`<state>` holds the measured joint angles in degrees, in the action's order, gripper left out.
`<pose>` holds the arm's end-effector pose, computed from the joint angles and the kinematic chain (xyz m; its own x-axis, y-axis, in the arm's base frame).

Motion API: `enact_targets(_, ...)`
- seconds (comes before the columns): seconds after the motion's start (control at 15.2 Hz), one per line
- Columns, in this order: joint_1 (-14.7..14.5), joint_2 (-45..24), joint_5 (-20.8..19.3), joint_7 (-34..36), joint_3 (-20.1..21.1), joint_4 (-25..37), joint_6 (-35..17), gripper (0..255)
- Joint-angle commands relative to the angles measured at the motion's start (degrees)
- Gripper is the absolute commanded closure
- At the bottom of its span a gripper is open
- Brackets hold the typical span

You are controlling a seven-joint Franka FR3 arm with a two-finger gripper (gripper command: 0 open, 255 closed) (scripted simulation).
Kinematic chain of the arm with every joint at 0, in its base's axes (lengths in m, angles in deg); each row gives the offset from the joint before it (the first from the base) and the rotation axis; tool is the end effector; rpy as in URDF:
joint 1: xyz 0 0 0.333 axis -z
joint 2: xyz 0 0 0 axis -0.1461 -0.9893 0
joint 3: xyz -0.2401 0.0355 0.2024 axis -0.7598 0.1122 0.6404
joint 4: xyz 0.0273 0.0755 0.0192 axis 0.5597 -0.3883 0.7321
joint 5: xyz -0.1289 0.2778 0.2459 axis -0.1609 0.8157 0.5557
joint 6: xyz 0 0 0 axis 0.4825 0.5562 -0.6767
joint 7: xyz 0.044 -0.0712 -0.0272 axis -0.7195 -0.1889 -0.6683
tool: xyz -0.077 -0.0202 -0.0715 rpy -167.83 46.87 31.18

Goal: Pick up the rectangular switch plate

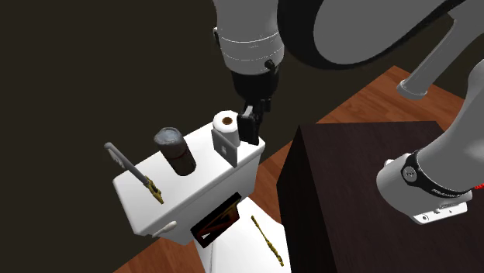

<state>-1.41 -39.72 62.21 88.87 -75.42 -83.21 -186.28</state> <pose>0.4433 -0.0795 0.3695 0.9235 -0.3621 -0.1263 -0.3600 -0.9321 0.0402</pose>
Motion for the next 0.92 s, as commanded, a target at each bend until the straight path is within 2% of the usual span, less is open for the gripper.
enact_targets(0.0,0.47,-4.27,1.09,1.02,-0.58,0.38,-3.60,0)
enact_targets(0.46,2.50,-19.14,6.56,2.16,-2.44,4.67,-12.84,0)
enact_targets(0.86,4.64,-30.24,11.79,1.74,-2.54,9.26,-18.25,0)
